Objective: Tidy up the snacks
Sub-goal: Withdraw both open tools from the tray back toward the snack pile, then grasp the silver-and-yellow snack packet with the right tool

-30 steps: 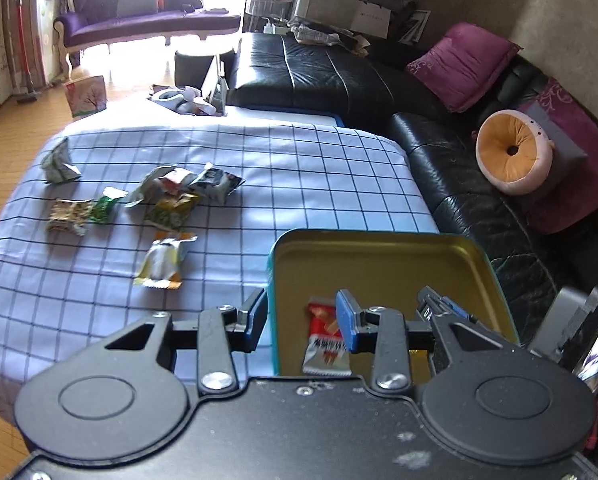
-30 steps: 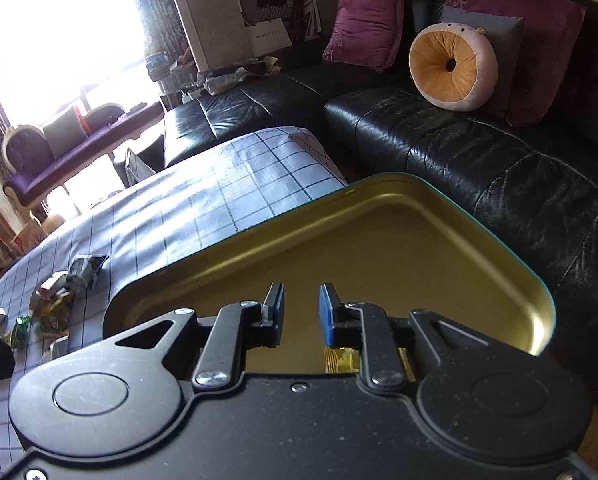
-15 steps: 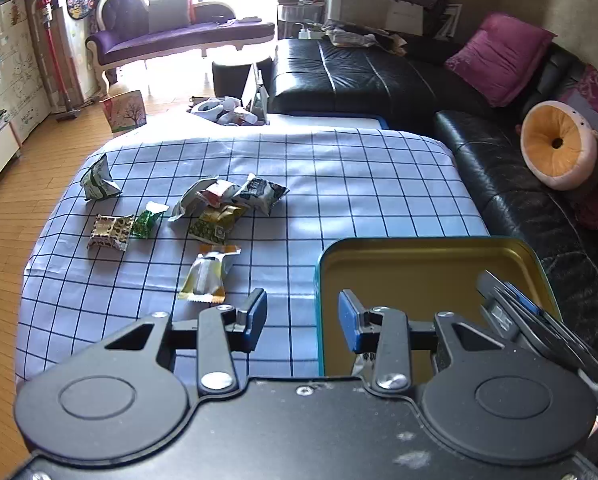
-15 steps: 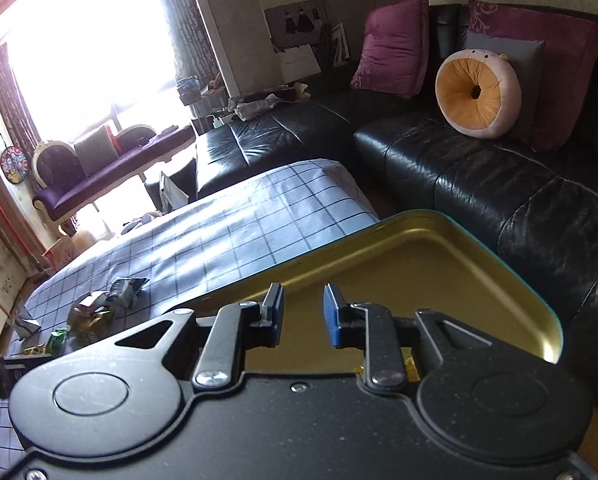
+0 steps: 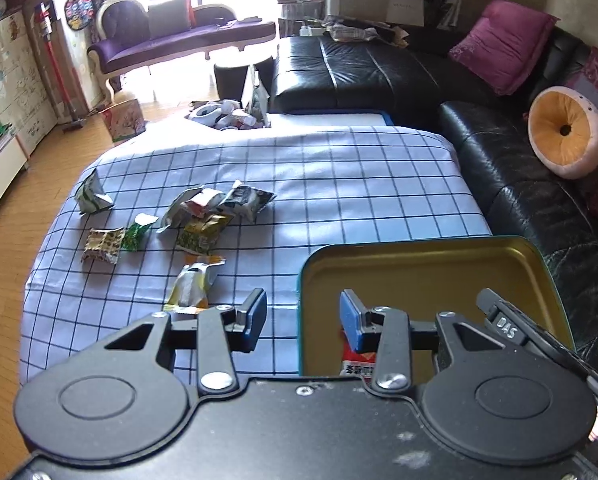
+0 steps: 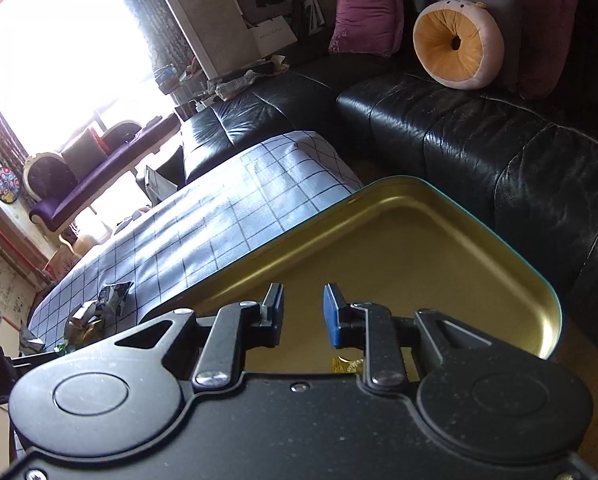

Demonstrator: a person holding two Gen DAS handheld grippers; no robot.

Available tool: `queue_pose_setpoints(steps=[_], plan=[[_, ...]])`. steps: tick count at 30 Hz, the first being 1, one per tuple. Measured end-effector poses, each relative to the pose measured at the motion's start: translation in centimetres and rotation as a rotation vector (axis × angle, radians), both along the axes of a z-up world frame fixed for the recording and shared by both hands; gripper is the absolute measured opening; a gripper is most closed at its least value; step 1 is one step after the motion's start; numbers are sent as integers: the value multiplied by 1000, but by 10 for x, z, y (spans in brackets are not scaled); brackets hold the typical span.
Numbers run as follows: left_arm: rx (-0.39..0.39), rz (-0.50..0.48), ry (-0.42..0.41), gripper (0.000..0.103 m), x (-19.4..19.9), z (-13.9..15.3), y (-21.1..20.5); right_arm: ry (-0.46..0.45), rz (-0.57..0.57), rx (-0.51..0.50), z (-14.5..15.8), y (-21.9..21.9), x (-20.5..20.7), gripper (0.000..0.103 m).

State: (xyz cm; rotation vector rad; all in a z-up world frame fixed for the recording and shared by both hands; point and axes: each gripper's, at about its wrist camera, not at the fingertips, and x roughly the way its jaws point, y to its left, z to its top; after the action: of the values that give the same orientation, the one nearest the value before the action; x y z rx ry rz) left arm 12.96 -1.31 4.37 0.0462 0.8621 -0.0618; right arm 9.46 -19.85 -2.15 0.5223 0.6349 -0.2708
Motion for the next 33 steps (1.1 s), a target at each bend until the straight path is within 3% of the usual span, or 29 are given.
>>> queue_pose_setpoints(steps=[7, 11, 21, 26, 33], plan=[[-60, -14, 32, 42, 12, -12, 9, 29, -28, -17, -1, 0, 5, 35], [-69, 37, 66, 41, 18, -17, 27, 38, -21, -21, -1, 3, 11, 35], [-67, 104, 7, 42, 9, 6, 76, 13, -19, 29, 4, 28, 18, 35], [-91, 165, 2, 42, 26, 9, 107, 28, 4, 37, 1, 42, 28, 35], [-128, 204, 62, 41, 58, 2, 136, 85, 25, 21, -4, 52, 35, 35]])
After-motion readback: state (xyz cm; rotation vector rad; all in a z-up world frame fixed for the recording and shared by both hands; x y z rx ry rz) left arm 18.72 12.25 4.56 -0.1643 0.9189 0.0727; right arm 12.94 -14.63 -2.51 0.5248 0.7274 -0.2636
